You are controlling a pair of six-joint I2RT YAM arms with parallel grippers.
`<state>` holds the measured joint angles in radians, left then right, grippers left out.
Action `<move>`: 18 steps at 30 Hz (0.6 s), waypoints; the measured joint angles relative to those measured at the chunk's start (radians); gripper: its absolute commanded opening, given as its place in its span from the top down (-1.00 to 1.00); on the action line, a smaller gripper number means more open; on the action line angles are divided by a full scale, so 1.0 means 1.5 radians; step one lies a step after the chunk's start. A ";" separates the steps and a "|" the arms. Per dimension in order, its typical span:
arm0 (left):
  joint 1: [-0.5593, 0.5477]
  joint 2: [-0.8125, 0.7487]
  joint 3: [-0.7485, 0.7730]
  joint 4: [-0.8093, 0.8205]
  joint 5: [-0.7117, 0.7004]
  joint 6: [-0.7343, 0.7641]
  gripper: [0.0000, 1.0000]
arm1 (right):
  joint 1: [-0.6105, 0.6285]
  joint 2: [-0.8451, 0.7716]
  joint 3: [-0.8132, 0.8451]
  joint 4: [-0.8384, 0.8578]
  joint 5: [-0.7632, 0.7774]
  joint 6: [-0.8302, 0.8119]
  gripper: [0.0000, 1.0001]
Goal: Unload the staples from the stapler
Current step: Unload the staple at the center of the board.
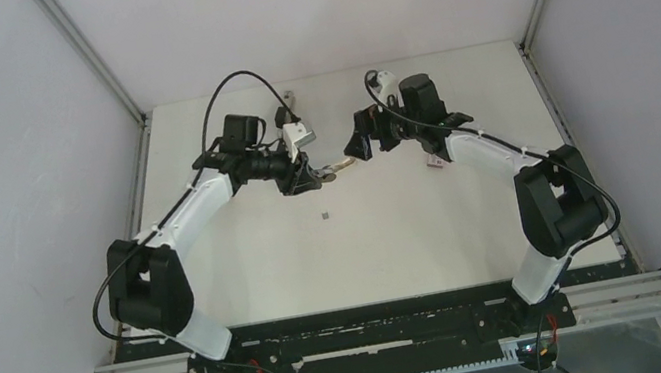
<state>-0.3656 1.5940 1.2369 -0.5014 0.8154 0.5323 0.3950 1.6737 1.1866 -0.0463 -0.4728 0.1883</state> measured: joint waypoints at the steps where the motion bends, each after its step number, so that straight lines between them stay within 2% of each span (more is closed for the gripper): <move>1: 0.000 0.000 0.000 0.000 0.000 0.000 0.99 | -0.003 0.002 0.000 0.003 -0.016 0.010 -1.00; 10: -0.001 -0.020 -0.010 -0.011 -0.001 0.044 1.00 | -0.065 0.011 0.006 0.027 -0.239 0.093 -1.00; 18: -0.018 -0.069 -0.032 -0.051 -0.002 0.140 1.00 | -0.068 0.052 0.096 -0.015 -0.415 0.081 -1.00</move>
<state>-0.3923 1.4902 1.1885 -0.5785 0.8124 0.7425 0.2924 1.7519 1.3300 -0.0689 -1.0958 0.3103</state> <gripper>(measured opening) 0.371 1.000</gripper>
